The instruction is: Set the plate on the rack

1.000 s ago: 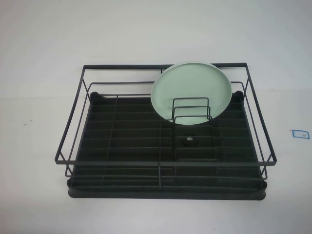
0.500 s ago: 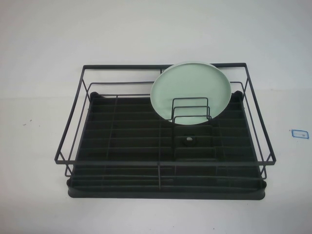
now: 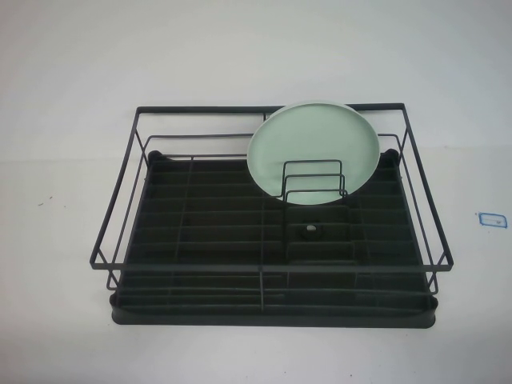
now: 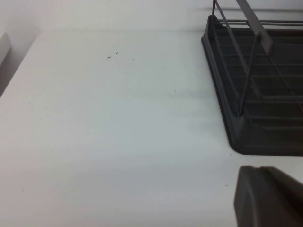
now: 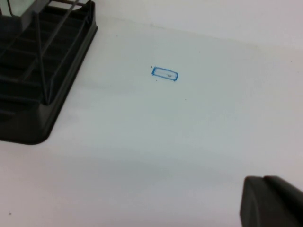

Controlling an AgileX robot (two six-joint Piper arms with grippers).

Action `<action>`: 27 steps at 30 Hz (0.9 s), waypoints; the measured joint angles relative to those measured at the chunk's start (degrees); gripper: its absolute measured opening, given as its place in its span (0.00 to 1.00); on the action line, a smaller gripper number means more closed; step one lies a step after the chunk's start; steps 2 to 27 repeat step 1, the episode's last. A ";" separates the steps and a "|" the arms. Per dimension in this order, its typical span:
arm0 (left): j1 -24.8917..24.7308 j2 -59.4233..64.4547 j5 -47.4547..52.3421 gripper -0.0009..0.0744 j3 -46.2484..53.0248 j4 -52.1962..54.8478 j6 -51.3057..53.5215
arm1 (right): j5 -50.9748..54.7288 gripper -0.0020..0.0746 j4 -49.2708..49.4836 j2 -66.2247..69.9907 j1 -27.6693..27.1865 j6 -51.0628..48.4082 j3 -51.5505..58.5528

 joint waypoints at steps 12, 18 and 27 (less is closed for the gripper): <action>0.00 0.00 0.00 0.01 0.00 0.00 0.00 | 0.00 0.02 0.00 0.00 0.00 0.00 0.00; 0.00 0.00 0.00 0.01 0.00 0.00 0.00 | 0.00 0.02 0.00 0.00 0.00 0.00 0.00; 0.00 0.00 0.00 0.01 0.00 0.00 0.00 | 0.00 0.02 0.00 0.00 0.00 0.00 0.00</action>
